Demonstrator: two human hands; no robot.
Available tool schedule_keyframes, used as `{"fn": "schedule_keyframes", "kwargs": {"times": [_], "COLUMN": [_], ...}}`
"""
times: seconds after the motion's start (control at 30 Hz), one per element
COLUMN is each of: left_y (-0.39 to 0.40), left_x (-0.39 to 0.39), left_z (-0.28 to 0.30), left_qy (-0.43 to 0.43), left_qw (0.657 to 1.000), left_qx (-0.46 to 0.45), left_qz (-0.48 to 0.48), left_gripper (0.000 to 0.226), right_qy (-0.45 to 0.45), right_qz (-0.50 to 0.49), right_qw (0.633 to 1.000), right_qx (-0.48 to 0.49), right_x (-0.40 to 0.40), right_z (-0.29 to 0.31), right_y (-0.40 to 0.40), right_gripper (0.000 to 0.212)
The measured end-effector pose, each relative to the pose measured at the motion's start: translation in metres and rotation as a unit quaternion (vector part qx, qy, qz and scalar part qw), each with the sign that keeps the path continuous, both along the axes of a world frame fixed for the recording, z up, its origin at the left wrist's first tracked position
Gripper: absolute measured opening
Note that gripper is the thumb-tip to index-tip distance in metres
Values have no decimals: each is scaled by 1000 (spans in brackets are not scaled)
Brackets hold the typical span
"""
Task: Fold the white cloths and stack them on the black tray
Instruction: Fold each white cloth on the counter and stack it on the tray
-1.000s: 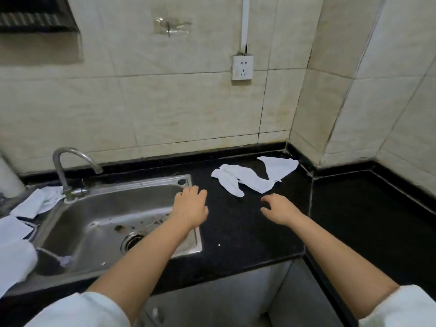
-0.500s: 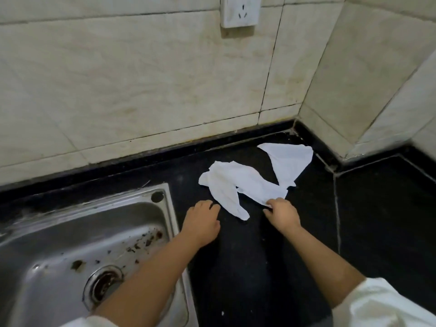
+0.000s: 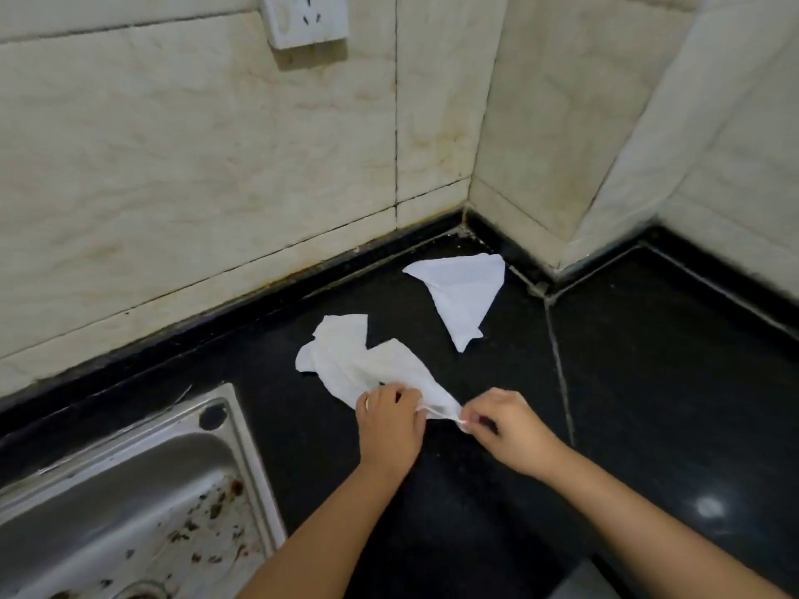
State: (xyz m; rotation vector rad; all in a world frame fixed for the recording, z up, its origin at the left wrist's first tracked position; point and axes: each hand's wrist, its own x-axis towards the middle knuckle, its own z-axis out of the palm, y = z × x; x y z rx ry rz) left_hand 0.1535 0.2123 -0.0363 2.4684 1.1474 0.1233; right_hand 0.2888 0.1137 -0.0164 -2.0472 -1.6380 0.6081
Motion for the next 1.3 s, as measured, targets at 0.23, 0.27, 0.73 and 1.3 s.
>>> {"fn": "schedule_keyframes", "kwargs": {"times": [0.23,0.27,0.73,1.3], "left_y": [-50,-61,-267,-320], "left_x": [55,69,258,237], "left_z": [49,61,139,8], "left_qy": [-27,-15,-250,461], "left_qw": [962,951,865,685], "left_qx": [-55,-74,-89,-193], "left_qz": [-268,-300,-426,-529], "left_gripper": [42,40,28,31], "right_qy": [39,11,-246,297], "right_qz": [-121,-146,-498,-307], "right_qw": [987,984,818,829], "right_qx": [-96,-105,150,-361], "right_x": [38,48,142,96], "right_z": [51,55,114,-3], "right_y": [-123,-147,-431,-496], "right_gripper": [28,31,28,22]}}
